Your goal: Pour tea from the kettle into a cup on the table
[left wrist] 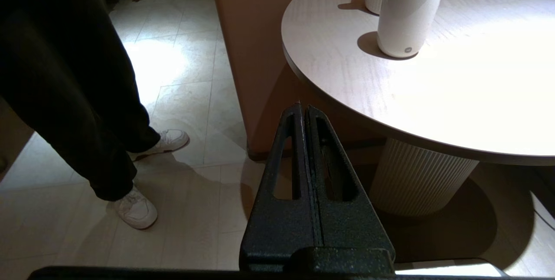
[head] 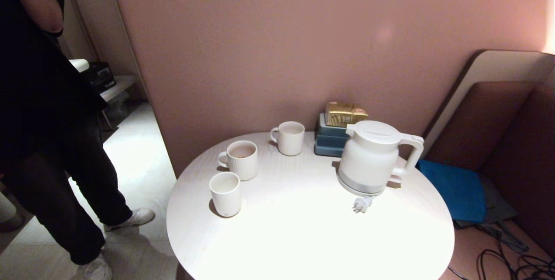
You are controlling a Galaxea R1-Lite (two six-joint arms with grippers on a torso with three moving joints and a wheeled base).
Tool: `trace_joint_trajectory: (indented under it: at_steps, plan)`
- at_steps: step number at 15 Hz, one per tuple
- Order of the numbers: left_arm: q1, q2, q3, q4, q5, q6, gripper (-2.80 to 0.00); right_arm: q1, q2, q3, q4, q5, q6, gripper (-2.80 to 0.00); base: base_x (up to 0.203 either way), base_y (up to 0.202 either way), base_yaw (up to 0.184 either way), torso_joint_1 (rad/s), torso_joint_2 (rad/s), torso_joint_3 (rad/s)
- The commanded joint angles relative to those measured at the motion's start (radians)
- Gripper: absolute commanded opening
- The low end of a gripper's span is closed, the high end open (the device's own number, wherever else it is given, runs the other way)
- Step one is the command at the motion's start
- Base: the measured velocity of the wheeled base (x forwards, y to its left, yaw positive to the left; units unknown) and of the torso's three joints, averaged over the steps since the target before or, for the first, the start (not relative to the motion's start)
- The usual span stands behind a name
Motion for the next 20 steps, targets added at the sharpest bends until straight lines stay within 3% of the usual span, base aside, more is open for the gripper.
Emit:
trace_joint_trajectory:
  at_steps: [1,10,20]
  plan:
    - [0.0,0.001,0.0,0.002,0.0,0.001,-2.8,0.0,0.001,0.001,0.0,0.0,0.0,-2.8,0.0,0.0,0.0,0.0,0.0,0.0]
    - [0.0,0.001,0.0,0.002,-0.002,0.014,-2.8,0.0,0.001,0.001,0.0,0.0,0.002,-2.8,0.0,0.0,0.0,0.209,-0.41,-0.199]
    - [0.0,0.001,0.0,0.002,0.0,0.01,-2.8,0.0,0.001,0.0,0.0,0.0,0.002,-2.8,0.0,0.0,0.0,0.004,-0.01,-0.004]
